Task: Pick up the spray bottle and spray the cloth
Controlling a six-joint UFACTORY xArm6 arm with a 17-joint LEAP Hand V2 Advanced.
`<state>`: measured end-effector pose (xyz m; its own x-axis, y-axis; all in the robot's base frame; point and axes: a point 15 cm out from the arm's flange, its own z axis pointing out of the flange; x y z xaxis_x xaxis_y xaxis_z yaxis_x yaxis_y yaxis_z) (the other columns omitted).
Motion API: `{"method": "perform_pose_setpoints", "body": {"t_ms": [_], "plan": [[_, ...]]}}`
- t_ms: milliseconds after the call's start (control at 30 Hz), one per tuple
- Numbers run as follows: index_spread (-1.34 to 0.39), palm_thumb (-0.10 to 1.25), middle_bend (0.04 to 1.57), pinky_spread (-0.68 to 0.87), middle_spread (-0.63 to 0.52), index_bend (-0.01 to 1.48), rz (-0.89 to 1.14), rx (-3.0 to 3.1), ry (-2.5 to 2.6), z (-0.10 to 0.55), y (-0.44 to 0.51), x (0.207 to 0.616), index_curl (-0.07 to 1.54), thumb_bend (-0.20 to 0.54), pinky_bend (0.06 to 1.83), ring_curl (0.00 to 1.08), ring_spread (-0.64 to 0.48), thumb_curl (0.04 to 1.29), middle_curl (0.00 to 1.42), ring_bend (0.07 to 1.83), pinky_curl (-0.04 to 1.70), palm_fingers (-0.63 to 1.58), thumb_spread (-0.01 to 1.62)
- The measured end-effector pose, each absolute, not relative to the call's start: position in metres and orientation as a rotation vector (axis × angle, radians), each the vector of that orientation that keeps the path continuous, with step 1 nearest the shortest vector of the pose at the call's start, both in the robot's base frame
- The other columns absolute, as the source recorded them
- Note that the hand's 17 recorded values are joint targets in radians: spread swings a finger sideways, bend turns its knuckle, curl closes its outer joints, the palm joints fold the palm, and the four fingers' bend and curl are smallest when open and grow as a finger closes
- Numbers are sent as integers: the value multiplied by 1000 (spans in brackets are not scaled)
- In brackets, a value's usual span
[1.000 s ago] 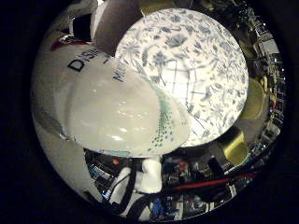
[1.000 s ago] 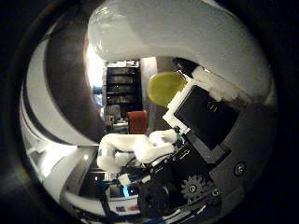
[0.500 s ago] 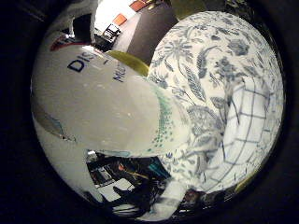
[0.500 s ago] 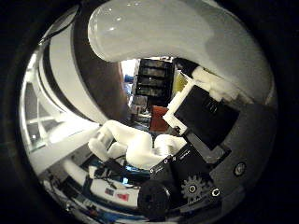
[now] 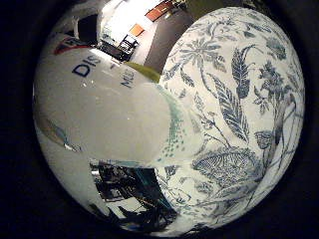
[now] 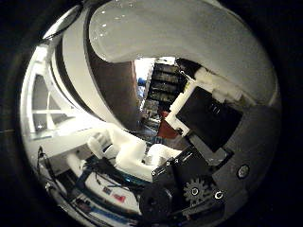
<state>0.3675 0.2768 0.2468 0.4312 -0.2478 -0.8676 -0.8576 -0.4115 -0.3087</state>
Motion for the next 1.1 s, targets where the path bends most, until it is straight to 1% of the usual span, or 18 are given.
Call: {"method": "perform_pose_setpoints", "body": {"t_ms": [233,333,433,500,533,567,600,633,700,733,767,800,867,933,1000,1100], "plan": [[-183,1019,1366,-223,-70,1174,984,-1902,939,239,282,365,695,-17,1035,589,-156,805,594,1471,1212,1198,874],[-181,981,1355,-233,-69,1124,984,-1902,939,239,281,365,689,-31,1026,583,-154,795,590,1463,1185,1183,840],[-198,922,1302,-260,-69,989,983,-1905,937,239,281,365,675,-38,1024,562,-158,784,575,1416,1106,1122,738],[-222,909,1224,-312,-78,833,982,-1912,934,238,281,364,668,-38,1003,547,-178,784,563,1337,1033,957,620],[-244,918,1164,-361,-94,707,982,-1916,932,238,280,364,653,-33,969,541,-200,782,552,1310,993,753,569],[-267,922,1127,-396,-102,636,982,-1919,931,237,280,363,647,-33,976,542,-217,776,548,1307,971,690,550],[-286,934,1091,-409,-111,573,982,-1921,930,237,280,363,639,-28,972,546,-224,773,545,1306,967,567,557],[-325,944,1024,-430,-131,494,981,-1922,929,237,280,363,602,-28,974,533,-241,763,527,1295,937,505,570],[-373,943,946,-427,-146,439,980,-1922,930,237,280,363,577,-29,920,522,-255,740,514,1255,911,377,638],[-385,941,920,-416,-149,427,979,-1922,930,237,280,363,569,-27,891,519,-260,730,507,1251,902,352,673],[-403,934,891,-369,-146,431,979,-1922,929,237,280,363,563,-23,802,513,-255,715,499,1227,887,272,752],[-413,925,872,-326,-144,451,978,-1922,928,238,280,363,559,-23,742,498,-244,703,492,1176,873,216,796],[-422,893,786,-178,-126,463,972,-1922,925,241,279,364,539,-27,648,457,-210,666,461,1042,838,109,891],[-414,865,713,-52,-110,439,967,-1923,921,243,279,364,514,-30,599,424,-170,637,434,951,802,62,932],[-394,844,650,68,-92,383,960,-1920,918,247,278,365,482,-30,569,391,-124,611,411,863,759,27,957],[-353,822,543,234,-54,300,936,-1914,919,254,271,369,434,-25,502,347,-53,575,376,749,668,35,985]]}}
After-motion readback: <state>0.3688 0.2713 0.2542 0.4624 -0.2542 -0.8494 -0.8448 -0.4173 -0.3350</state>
